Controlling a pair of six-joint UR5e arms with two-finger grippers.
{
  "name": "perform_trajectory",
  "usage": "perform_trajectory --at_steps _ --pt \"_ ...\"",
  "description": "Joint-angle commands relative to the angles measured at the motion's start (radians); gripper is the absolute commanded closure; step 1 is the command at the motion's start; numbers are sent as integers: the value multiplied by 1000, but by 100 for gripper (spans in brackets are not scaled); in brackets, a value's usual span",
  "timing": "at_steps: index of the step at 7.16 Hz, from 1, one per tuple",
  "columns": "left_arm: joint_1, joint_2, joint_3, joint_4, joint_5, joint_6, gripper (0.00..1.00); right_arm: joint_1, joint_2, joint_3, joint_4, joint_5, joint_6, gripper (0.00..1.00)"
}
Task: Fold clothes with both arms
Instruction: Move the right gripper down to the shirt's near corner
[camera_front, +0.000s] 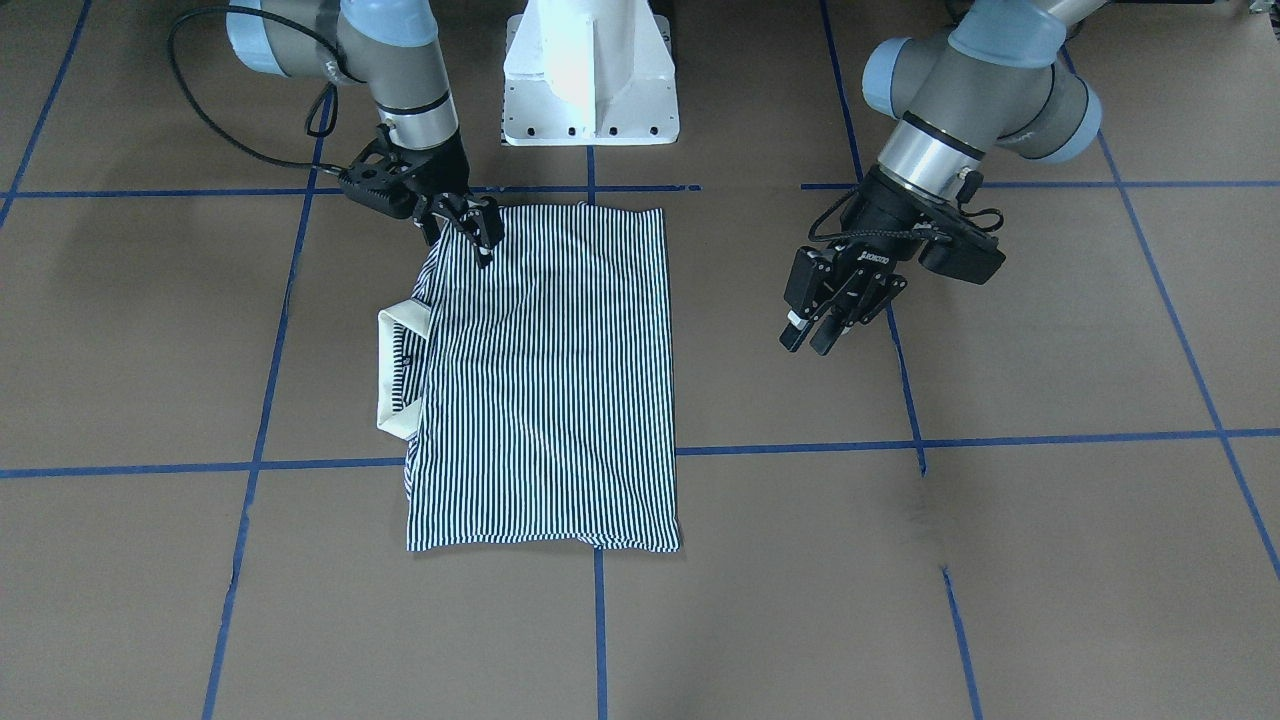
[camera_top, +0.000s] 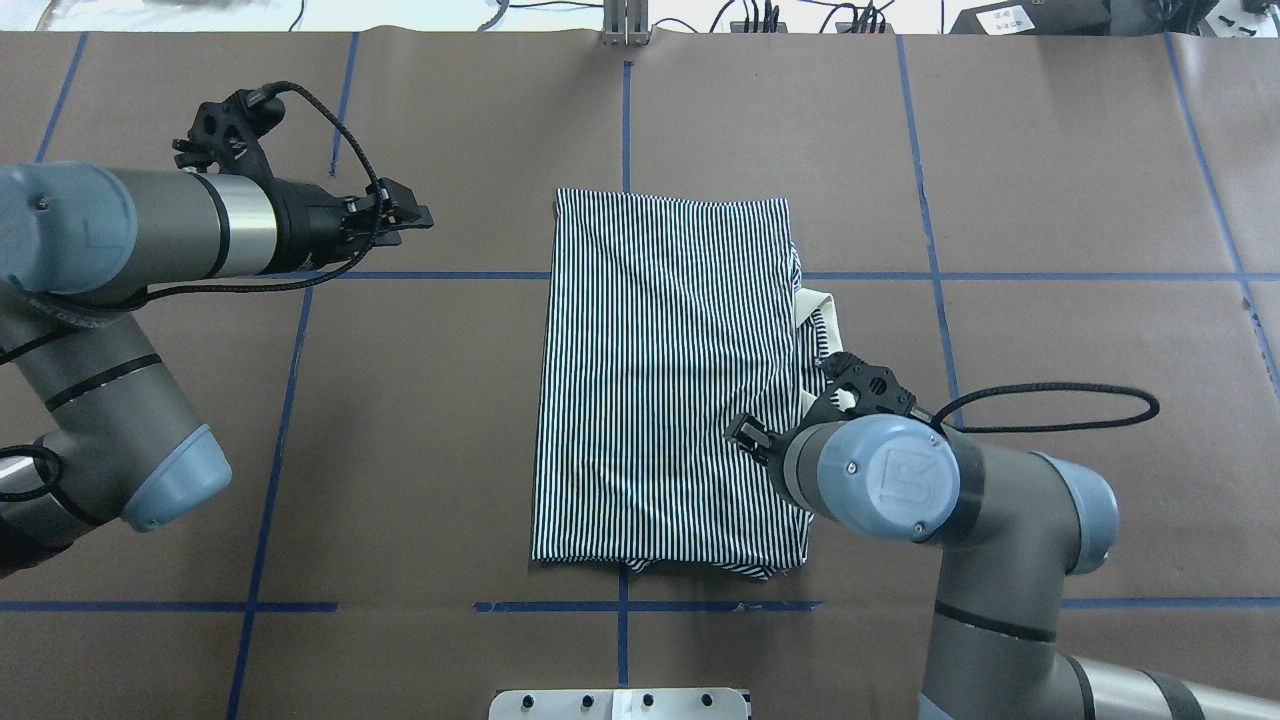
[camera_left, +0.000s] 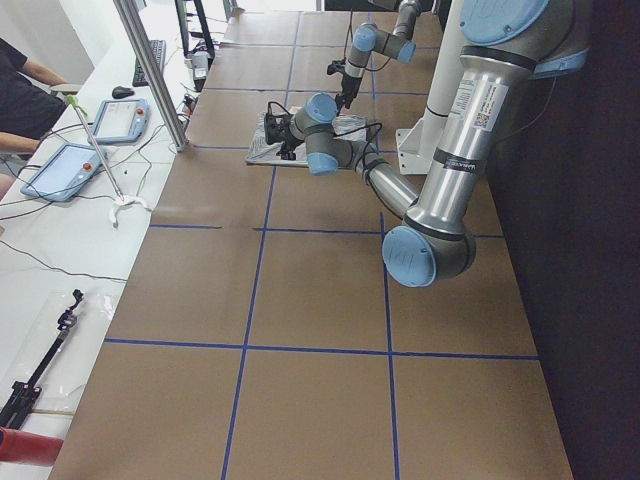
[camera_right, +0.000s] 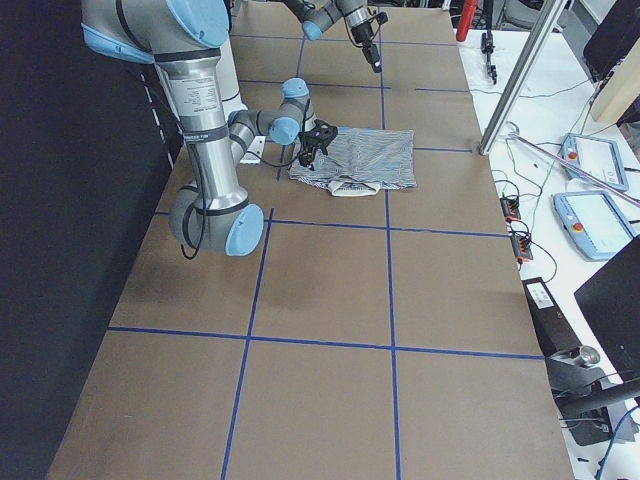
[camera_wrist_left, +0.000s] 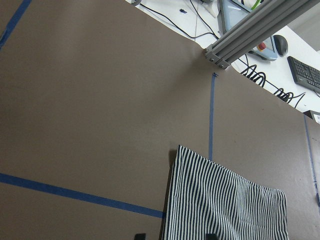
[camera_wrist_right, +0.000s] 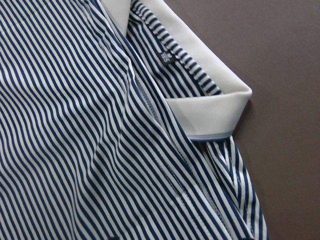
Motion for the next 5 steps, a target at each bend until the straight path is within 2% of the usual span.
perform_trajectory --at_steps 1,5 --pt "1 0 16 0 0 -2 50 -70 -29 1 -3 -47 93 21" --pt "1 -1 14 0 0 -2 50 -85 -52 -5 -3 -41 125 29"
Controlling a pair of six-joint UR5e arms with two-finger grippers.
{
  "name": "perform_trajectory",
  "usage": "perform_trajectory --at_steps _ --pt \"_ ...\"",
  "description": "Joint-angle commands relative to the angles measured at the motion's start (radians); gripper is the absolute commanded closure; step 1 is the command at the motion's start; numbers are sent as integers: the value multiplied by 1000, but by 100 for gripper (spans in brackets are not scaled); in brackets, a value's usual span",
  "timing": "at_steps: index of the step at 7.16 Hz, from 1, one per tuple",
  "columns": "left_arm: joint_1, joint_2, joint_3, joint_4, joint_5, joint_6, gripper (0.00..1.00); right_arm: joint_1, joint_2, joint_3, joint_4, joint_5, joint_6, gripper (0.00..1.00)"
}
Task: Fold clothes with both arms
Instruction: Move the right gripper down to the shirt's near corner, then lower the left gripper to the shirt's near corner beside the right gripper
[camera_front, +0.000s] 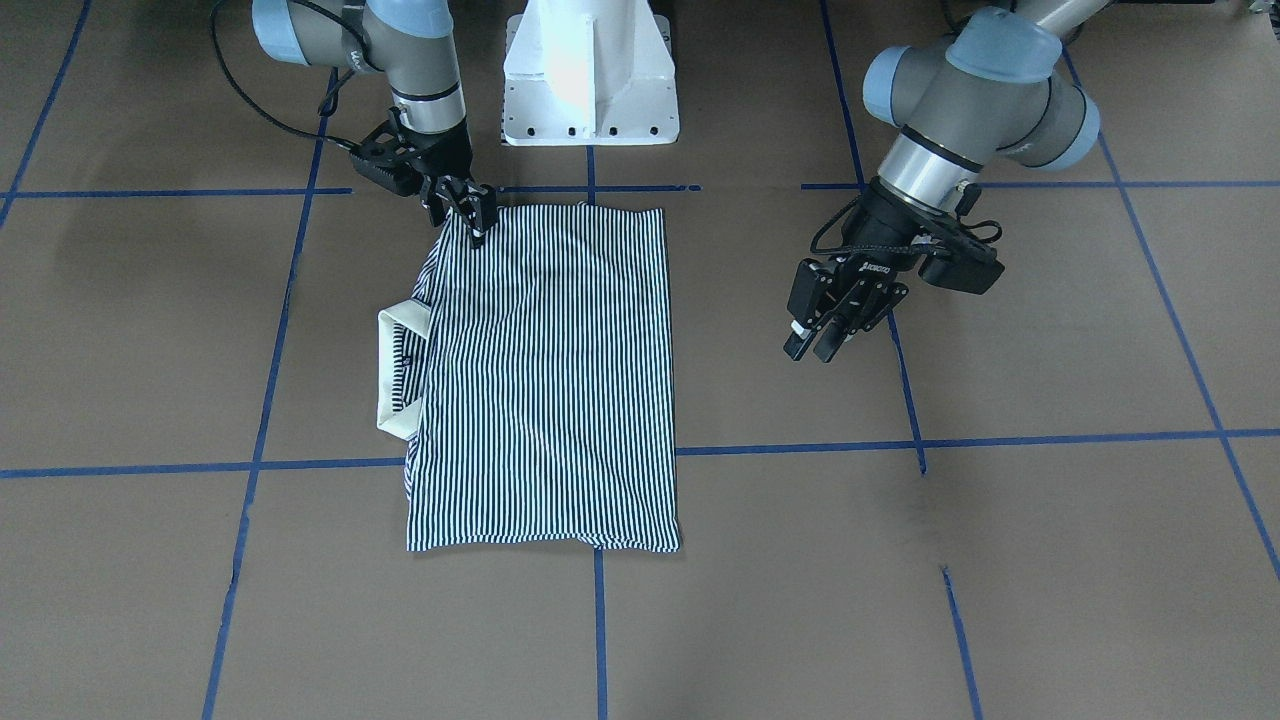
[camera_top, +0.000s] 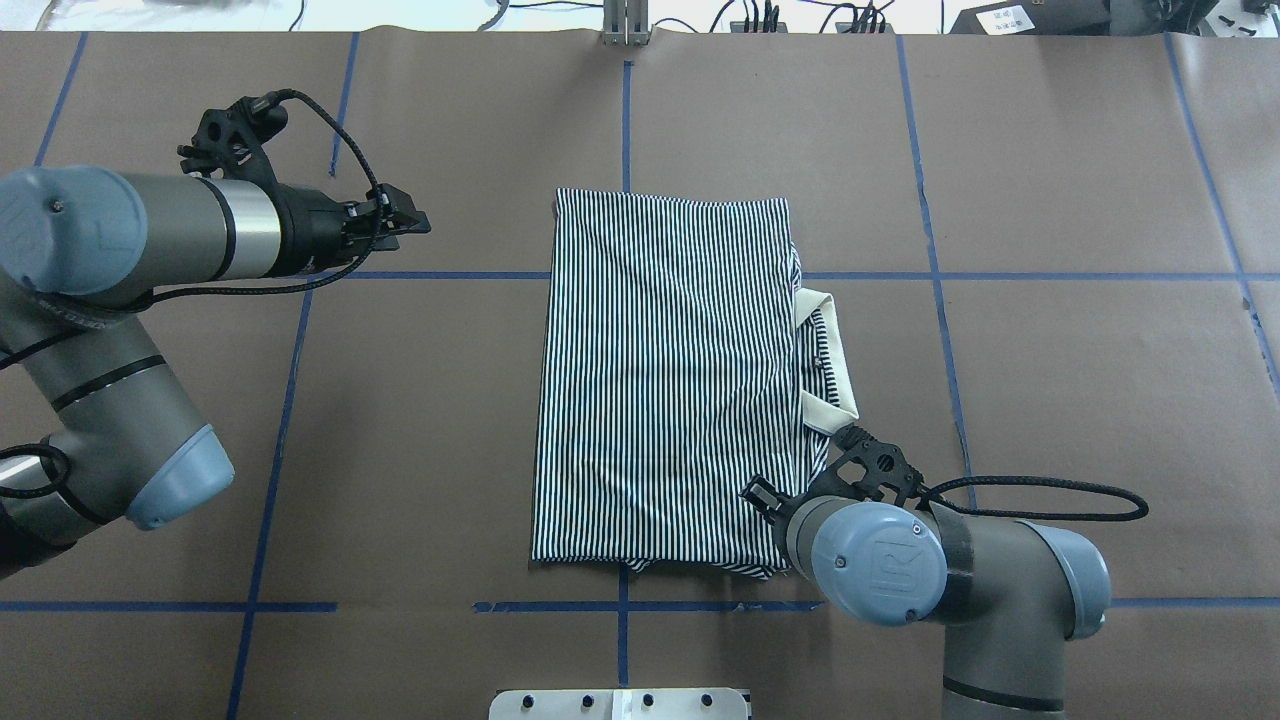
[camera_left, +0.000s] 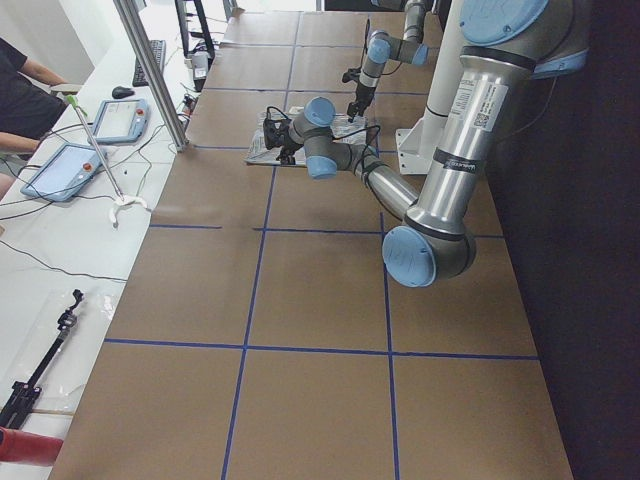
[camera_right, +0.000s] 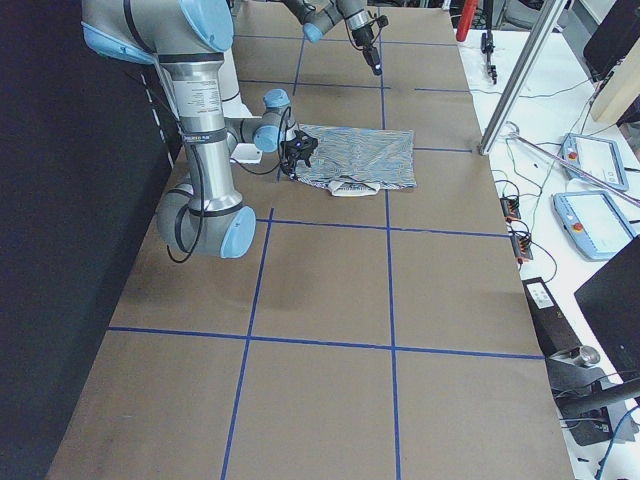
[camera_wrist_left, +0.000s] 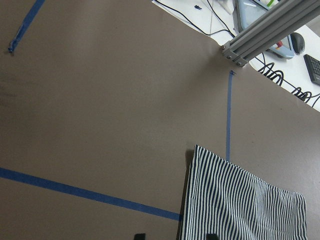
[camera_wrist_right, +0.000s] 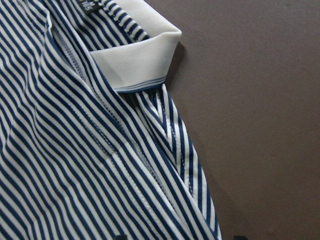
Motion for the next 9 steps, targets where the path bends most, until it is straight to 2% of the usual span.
perform_trajectory --at_steps 1,2,3,7,9 --pt "2 -1 -1 0 0 0 50 -4 -14 0 -1 2 3 39" --pt "2 -1 -2 0 0 0 50 -4 -14 0 -1 2 12 64" --pt "2 -1 -2 0 0 0 50 -4 -14 0 -1 3 13 99" --pt "2 -1 -4 0 0 -21 50 -8 -3 9 -1 5 10 100" --pt "96 -7 -31 26 11 -191 50 -2 -15 47 -1 11 4 100"
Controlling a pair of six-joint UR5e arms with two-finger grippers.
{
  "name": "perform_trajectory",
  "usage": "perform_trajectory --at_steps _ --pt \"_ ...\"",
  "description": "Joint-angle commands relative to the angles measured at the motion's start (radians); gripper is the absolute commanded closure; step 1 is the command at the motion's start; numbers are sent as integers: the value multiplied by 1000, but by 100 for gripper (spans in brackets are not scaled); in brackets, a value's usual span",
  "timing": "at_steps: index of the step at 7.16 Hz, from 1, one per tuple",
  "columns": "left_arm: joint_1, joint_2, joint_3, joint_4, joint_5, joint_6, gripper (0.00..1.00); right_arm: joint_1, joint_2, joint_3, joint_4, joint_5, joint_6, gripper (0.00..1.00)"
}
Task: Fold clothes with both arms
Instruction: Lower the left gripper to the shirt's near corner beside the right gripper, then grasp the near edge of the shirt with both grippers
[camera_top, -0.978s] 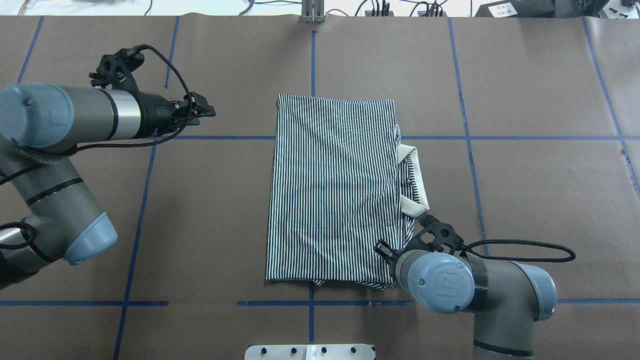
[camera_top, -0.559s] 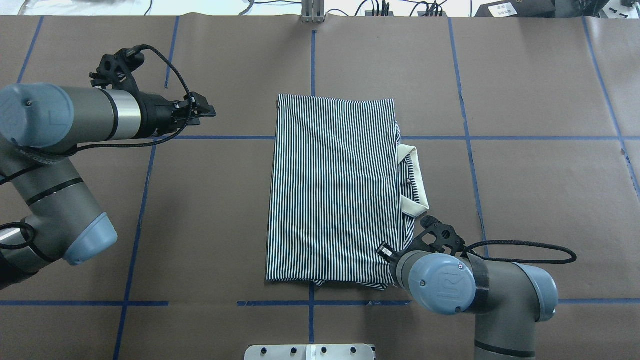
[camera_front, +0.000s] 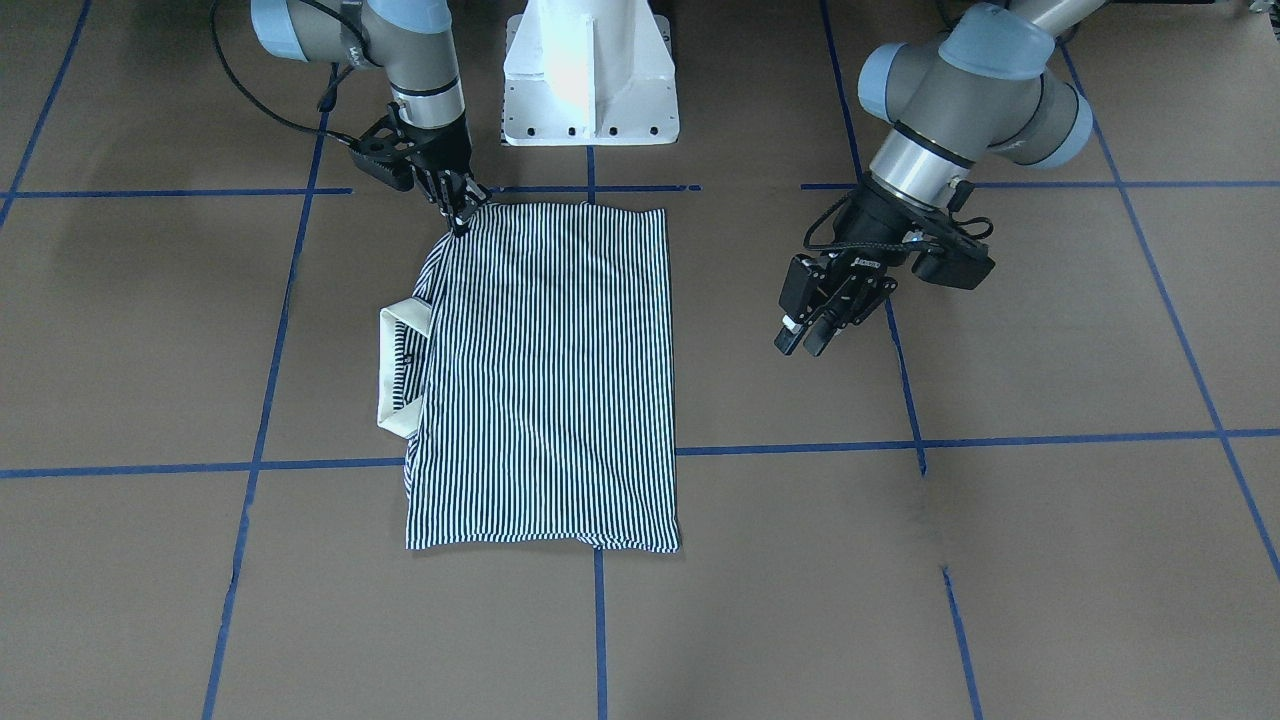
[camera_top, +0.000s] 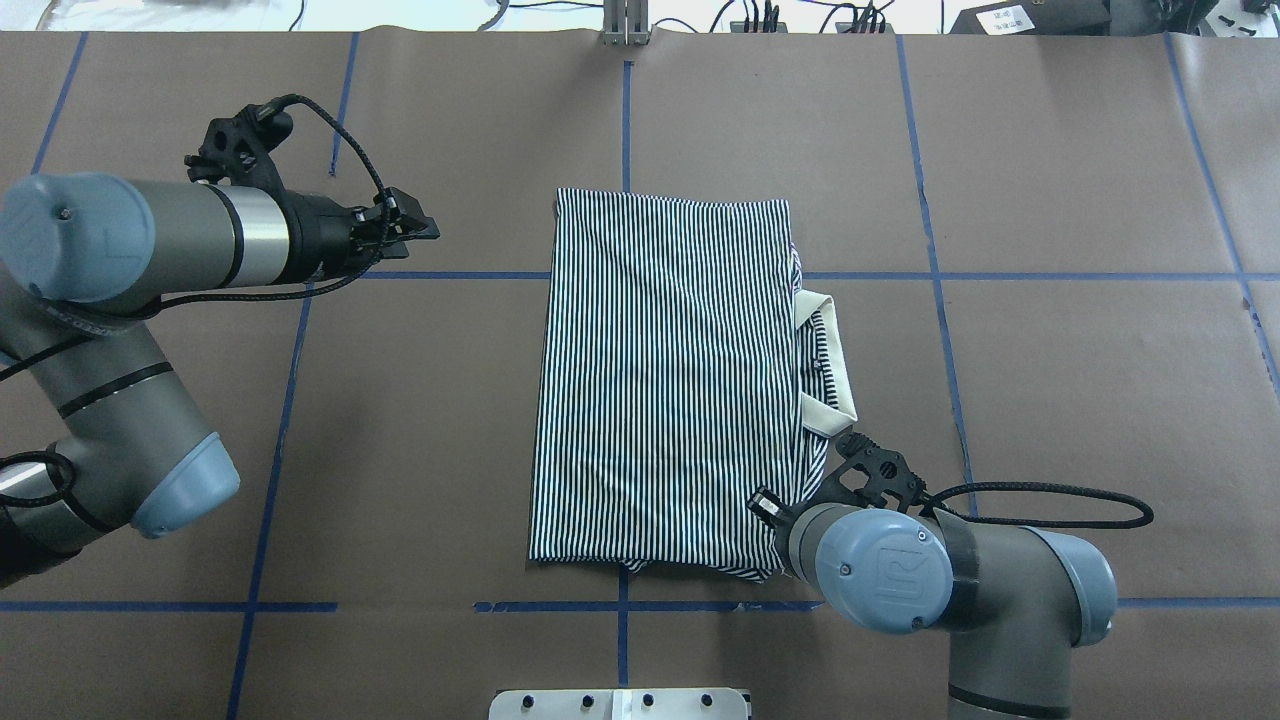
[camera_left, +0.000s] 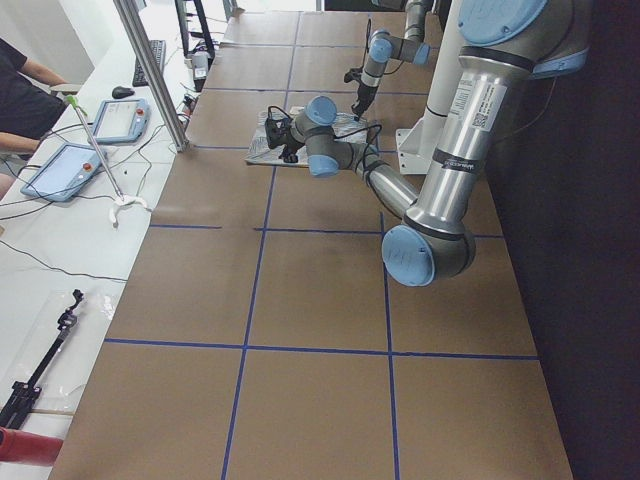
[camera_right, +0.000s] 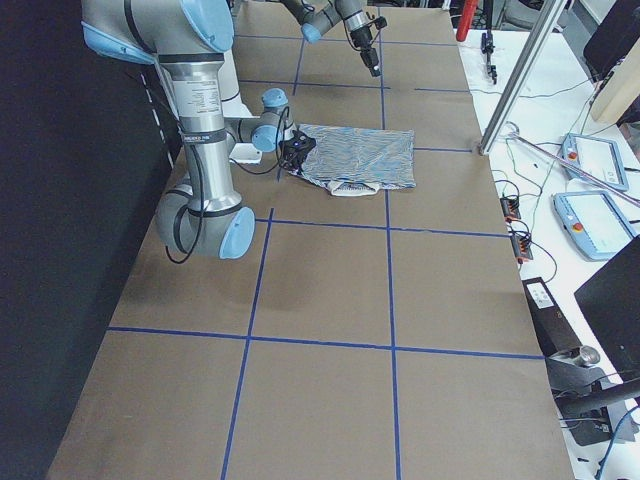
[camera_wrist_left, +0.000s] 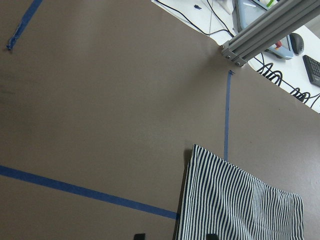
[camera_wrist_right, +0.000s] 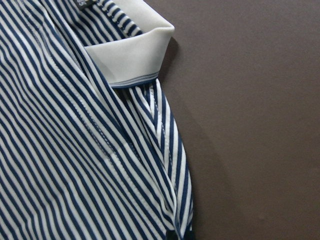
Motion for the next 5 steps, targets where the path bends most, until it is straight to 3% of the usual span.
perform_trajectory --at_steps 1,3,5 --pt "134 -3 -53 47 52 -163 50 3 -7 24 0 6 -4 100" --pt "321 -1 -99 174 209 -233 46 3 -7 24 0 6 -4 100" --pt "445 2 -90 245 279 -271 46 3 -7 24 0 6 -5 100"
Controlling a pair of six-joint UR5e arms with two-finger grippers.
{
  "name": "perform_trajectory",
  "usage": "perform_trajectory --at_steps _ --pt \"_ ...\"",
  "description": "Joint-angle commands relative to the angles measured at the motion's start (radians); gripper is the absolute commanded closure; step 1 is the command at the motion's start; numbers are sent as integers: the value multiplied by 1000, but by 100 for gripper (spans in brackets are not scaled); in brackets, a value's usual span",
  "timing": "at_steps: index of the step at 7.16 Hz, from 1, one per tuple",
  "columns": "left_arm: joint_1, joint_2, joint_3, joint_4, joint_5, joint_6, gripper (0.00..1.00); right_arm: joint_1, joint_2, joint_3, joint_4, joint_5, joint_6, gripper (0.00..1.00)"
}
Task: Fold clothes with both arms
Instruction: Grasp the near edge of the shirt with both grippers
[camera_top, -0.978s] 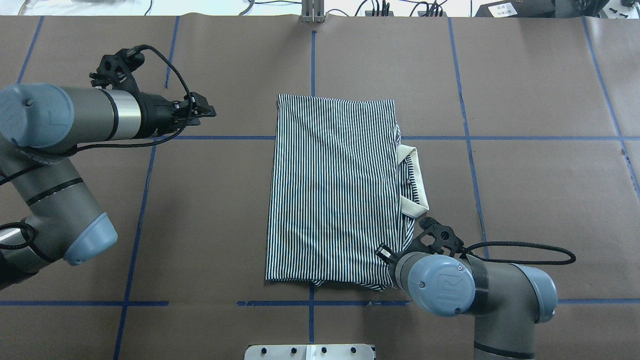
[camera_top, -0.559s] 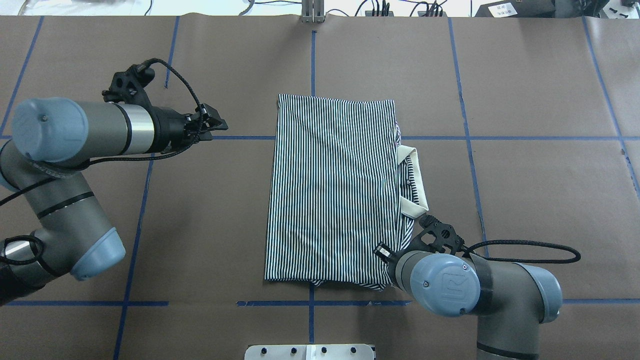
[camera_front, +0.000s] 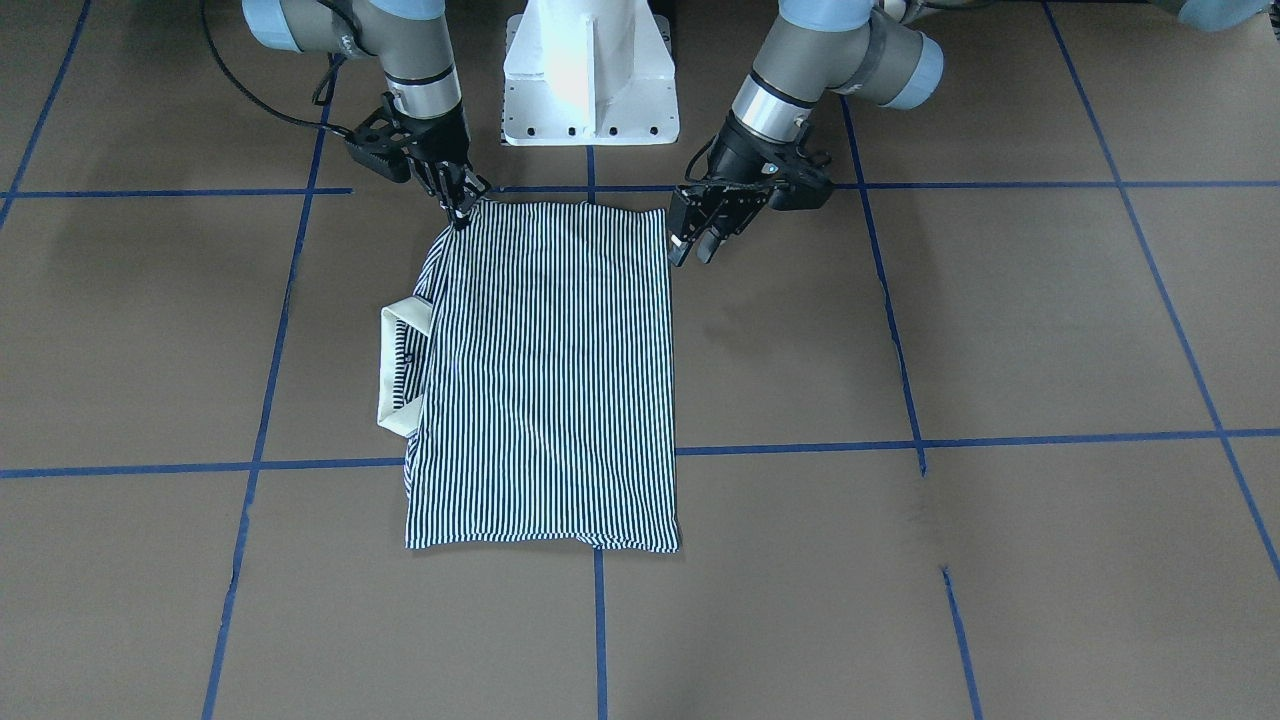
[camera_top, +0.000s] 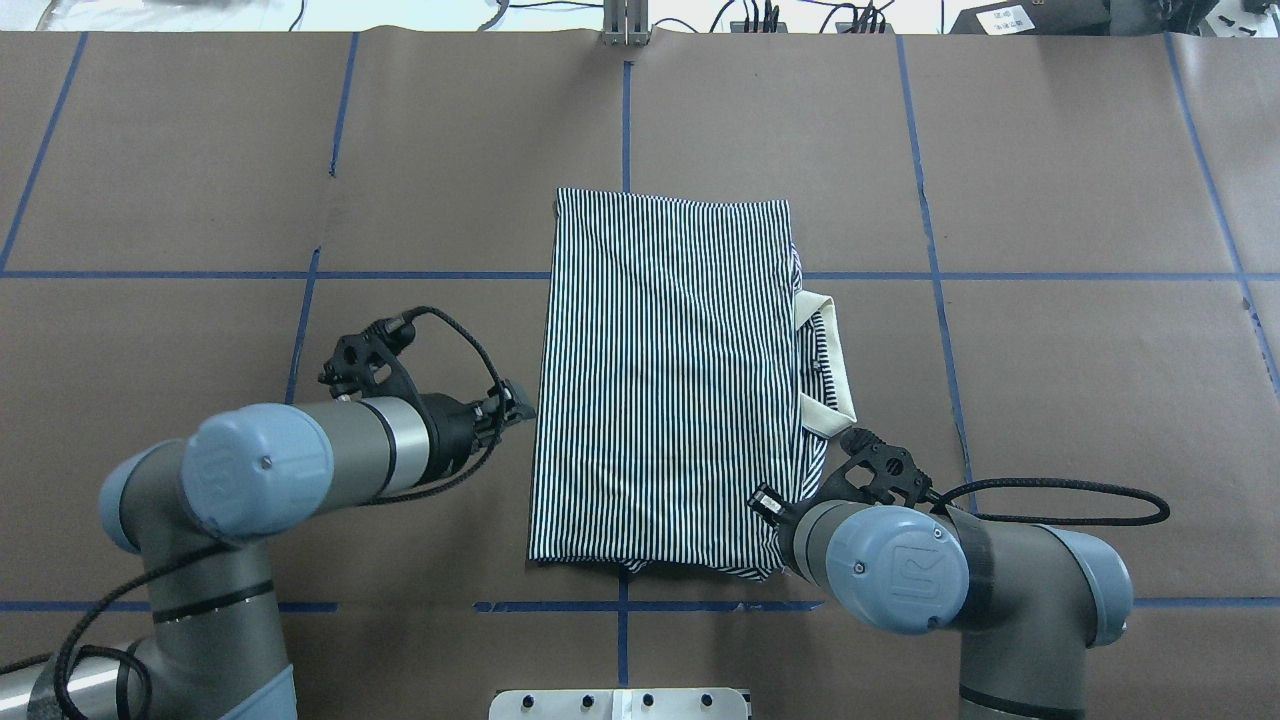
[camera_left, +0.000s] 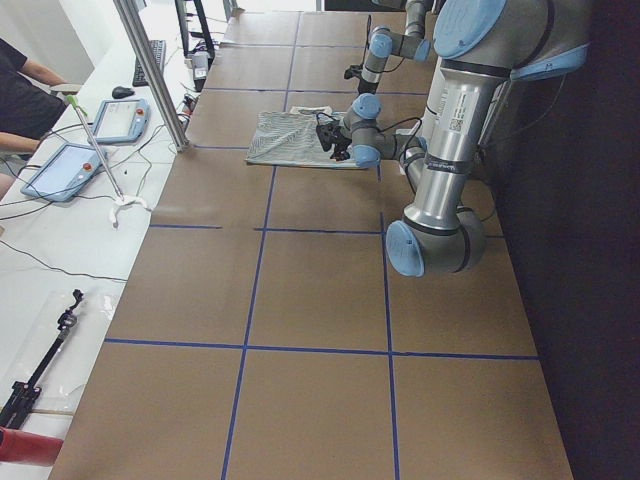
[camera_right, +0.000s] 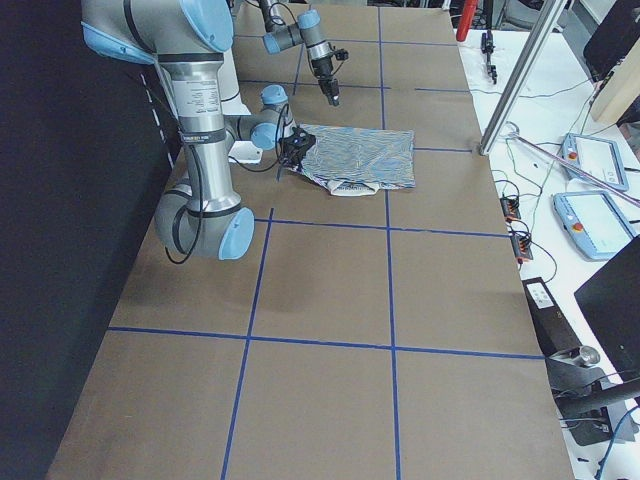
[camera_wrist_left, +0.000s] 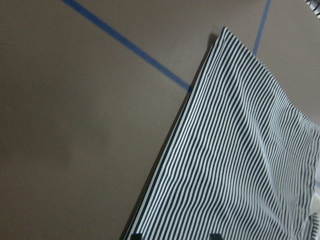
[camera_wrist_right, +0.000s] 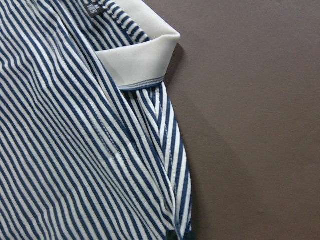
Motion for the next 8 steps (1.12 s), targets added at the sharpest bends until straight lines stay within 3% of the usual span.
perform_trajectory --at_steps 1,8 --pt "95 2 4 51 45 -25 46 -2 2 0 0 0 -1 100" --pt "166 -9 27 80 44 -30 48 -3 5 -4 0 0 -3 100"
